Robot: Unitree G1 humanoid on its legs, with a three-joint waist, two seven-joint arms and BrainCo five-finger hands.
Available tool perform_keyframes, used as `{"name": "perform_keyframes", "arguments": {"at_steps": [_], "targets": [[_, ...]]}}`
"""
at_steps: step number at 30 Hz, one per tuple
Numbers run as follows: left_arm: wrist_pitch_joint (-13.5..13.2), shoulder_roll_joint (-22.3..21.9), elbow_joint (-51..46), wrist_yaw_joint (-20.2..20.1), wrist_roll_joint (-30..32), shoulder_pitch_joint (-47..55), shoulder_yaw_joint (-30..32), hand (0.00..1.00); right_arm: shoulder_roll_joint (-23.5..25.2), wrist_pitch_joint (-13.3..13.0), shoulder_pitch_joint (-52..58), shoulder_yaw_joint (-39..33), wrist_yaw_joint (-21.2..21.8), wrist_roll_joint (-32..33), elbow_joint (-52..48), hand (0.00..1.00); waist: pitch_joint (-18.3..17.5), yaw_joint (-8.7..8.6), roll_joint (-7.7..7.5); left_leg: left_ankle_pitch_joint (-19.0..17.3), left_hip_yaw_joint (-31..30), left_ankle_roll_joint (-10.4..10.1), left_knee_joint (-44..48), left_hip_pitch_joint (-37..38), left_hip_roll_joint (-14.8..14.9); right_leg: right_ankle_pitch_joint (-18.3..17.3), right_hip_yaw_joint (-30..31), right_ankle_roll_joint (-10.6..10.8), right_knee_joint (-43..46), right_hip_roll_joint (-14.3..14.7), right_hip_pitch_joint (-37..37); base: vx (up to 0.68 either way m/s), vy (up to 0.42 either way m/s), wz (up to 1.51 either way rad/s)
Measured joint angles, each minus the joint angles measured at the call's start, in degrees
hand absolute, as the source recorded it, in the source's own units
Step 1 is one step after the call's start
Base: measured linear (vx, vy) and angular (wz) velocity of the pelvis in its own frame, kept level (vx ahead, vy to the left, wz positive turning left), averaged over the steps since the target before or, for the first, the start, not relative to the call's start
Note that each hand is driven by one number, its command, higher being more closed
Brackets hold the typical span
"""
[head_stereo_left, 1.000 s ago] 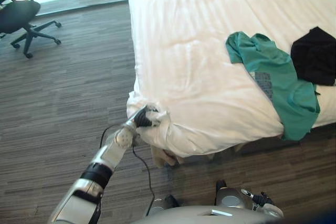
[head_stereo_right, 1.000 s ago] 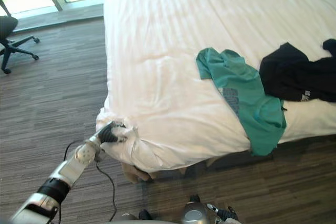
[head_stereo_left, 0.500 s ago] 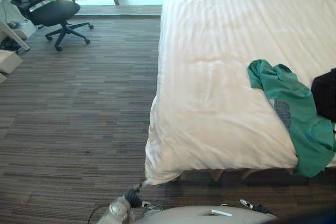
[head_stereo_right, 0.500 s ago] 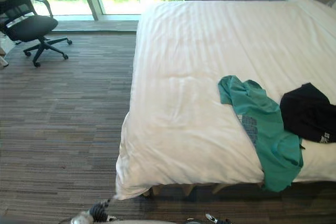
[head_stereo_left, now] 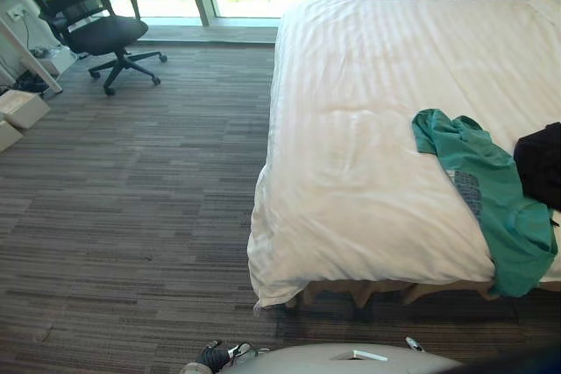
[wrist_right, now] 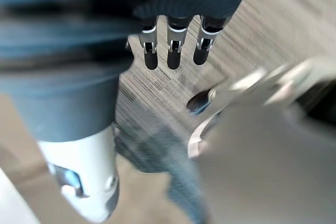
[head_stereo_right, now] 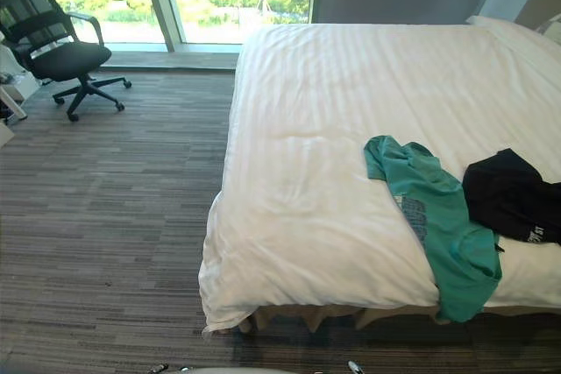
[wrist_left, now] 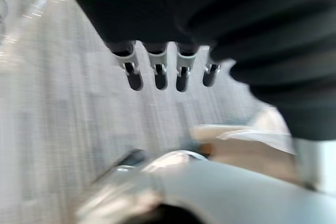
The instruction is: Tidy the bed and pick cloth on bed and put in laundry
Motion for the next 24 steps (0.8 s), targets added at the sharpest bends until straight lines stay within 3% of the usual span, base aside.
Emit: {"name": "perform_keyframes", "arguments": {"at_steps": [3,7,10,14,21,22,24], "targets": [[-1.8,-0.1,0.0,1.0,0.0,-1.0,-0.8,0.0,1.3,-4.3,0.0,-0.8,-1.7,4.2,-0.4,0.0,0.4,-0.1,-0.66,1.7,1.5,0.1,-2.6,0.1,-1.2,-0.1,1.1,0.0,-1.1,-0.3,-1.4,-0.21,-0.088,-0.35],[-3.4,0.1,0.0,1.7,-0.1,-2.1,-3.7,0.0,1.3,-10.5,1.7,-1.9,-4.4,4.5,-1.6,0.0,1.0,-0.15,-0.52,4.9,2.8,0.0,-7.3,1.3,-1.9,-0.2,2.4,0.1,-1.7,0.1,-3.0,-0.2,-0.095,-0.22],[-4.0,0.8,0.0,2.6,-1.8,-2.4,-6.5,0.0,1.3,-15.3,2.7,-1.9,-7.0,2.9,-3.3,0.0,1.0,-0.57,-0.47,5.1,2.9,-0.5,-7.7,1.1,-1.9,-0.4,2.7,0.6,-1.9,0.4,-3.4,-0.12,-0.051,-0.08],[-3.8,2.0,0.0,3.6,-4.9,-2.6,-10.2,0.0,1.0,-21.1,2.3,-0.6,-11.3,-3.8,-6.9,0.0,0.9,-0.23,-0.78,5.0,2.9,-0.4,-7.7,0.9,-1.9,0.2,3.1,0.8,-2.6,0.4,-3.4,-0.03,-0.014,-0.02],[-2.5,3.1,0.0,3.7,-6.7,-2.8,-12.2,0.0,0.9,-24.4,-2.0,3.3,-19.9,-17.5,-10.5,0.0,0.5,0.13,-1.5,5.1,2.2,0.2,-7.3,0.8,-2.6,1.1,3.6,0.7,-2.7,0.3,-3.3,0.05,0.002,0.0],[-2.4,3.2,0.0,3.8,-6.8,-2.8,-12.2,0.0,0.8,-24.7,-2.6,3.6,-20.4,-18.9,-12.3,0.0,0.5,0.15,-1.57,5.0,1.6,0.3,-7.3,0.8,-2.6,1.1,3.5,0.7,-2.5,0.3,-3.1,0.07,-0.027,0.02],[-2.2,3.9,-0.3,3.6,-6.7,-2.6,-12.0,0.0,-0.6,-25.1,-2.7,2.4,-16.9,-19.1,-18.4,0.0,0.8,0.16,-2.26,5.0,0.9,0.3,-7.3,0.8,-2.6,1.1,3.3,0.7,-2.0,0.2,-3.2,0.04,-0.024,0.08]]}}
